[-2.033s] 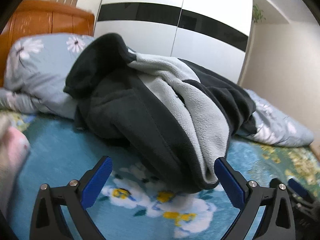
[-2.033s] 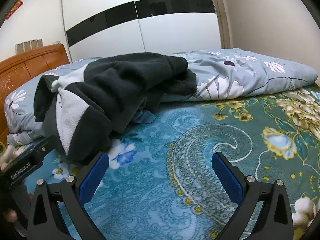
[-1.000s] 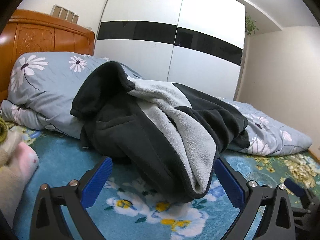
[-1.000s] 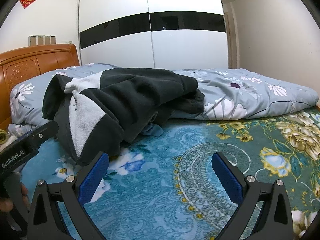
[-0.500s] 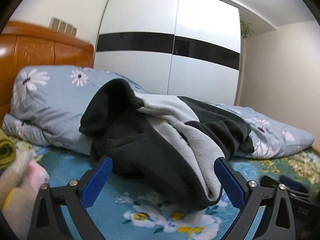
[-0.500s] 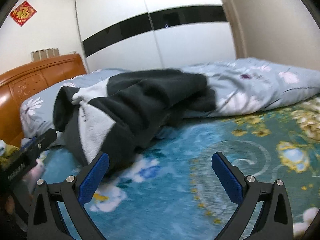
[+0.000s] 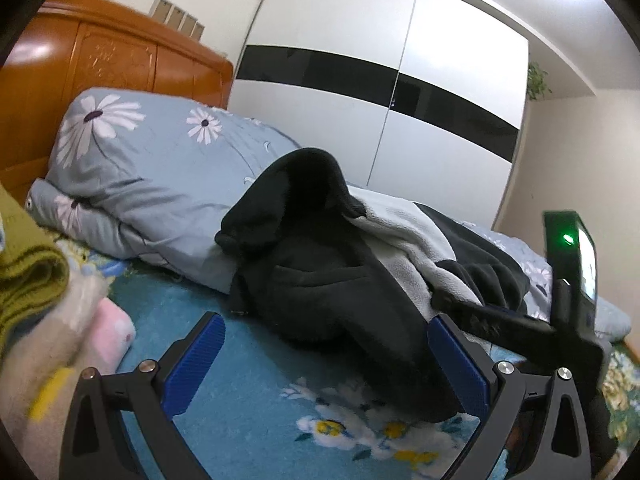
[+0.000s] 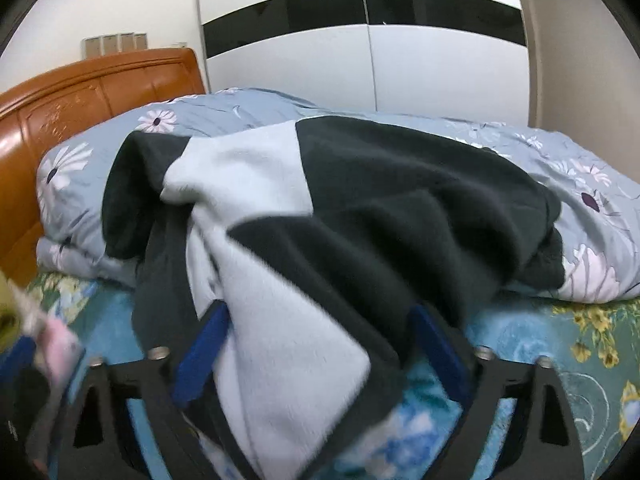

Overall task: Fold clothes
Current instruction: 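Grasp the jacket's white fleece edge with the right gripper while the left gripper grasps the black hood, then lift the jacket with both grippers and shake it out over the bed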

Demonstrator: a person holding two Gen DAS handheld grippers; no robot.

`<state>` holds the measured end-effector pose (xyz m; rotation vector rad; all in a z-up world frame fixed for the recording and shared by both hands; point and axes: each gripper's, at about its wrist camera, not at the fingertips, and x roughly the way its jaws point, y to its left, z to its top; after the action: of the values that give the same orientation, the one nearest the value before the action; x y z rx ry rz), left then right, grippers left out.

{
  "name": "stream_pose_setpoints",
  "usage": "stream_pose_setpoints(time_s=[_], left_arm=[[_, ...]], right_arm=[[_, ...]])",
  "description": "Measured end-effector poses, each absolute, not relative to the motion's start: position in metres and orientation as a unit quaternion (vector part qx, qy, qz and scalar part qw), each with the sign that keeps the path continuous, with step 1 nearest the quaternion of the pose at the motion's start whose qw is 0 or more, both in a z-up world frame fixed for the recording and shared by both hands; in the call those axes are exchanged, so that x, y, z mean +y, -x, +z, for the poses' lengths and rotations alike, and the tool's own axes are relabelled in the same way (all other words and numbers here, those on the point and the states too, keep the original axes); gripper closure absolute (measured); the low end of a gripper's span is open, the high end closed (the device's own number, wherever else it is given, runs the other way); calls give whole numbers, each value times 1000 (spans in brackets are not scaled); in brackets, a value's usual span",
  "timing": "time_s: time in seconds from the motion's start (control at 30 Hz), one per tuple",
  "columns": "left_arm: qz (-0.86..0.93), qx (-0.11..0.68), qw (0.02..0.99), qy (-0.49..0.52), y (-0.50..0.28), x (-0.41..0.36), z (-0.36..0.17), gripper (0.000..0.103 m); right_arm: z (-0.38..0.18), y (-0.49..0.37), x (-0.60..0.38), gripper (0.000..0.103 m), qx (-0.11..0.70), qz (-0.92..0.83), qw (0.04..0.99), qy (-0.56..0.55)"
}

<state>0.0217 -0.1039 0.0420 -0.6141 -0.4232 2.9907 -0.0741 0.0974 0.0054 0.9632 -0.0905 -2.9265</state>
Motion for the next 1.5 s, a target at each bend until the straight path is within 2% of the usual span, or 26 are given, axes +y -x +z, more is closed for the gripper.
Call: stream_pose_setpoints(time_s=[0.03, 0.1, 0.13, 0.17, 0.27, 0.5, 0.73, 0.87, 1.0, 1.17, 1.27, 1.5], left_arm=[[969, -138, 32, 201, -21, -103, 42, 0], [968, -139, 36, 206, -21, -102, 41, 0], [967, -140, 38, 208, -20, -101, 40, 0], [968, -140, 40, 207, -21, -102, 41, 0], [968, -140, 43, 204, -22, -102, 44, 0], [971, -149, 52, 179, -32, -109, 59, 0], [972, -141, 104, 155, -47, -94, 83, 0], [969, -127, 152, 149, -55, -70, 96, 0], [966, -95, 195, 142, -69, -36, 110, 0], [944, -87, 265, 179, -83, 7, 107, 0], [919, -91, 299, 240, -79, 28, 90, 0], [865, -122, 337, 352, -36, 63, 48, 0]], right_arm=[[6, 79, 95, 21, -26, -948, 21, -317], [7, 84, 88, 36, -6, -944, -4, -329], [9, 83, 89, 58, -2, -944, -14, -331], [14, 76, 96, 71, -10, -946, -21, -324], [28, 53, 118, 82, -34, -951, -39, -306], [61, -2, 169, 87, -86, -958, -81, -262], [80, -97, 211, 90, -99, -958, -129, -236], [77, -149, 238, 91, -94, -951, -166, -245], [62, -222, 263, 91, -128, -936, -199, -262], [52, -303, 305, 91, -173, -914, -247, -273], [53, -336, 336, 91, -187, -902, -286, -265], [34, -352, 397, 91, -233, -878, -317, -273]])
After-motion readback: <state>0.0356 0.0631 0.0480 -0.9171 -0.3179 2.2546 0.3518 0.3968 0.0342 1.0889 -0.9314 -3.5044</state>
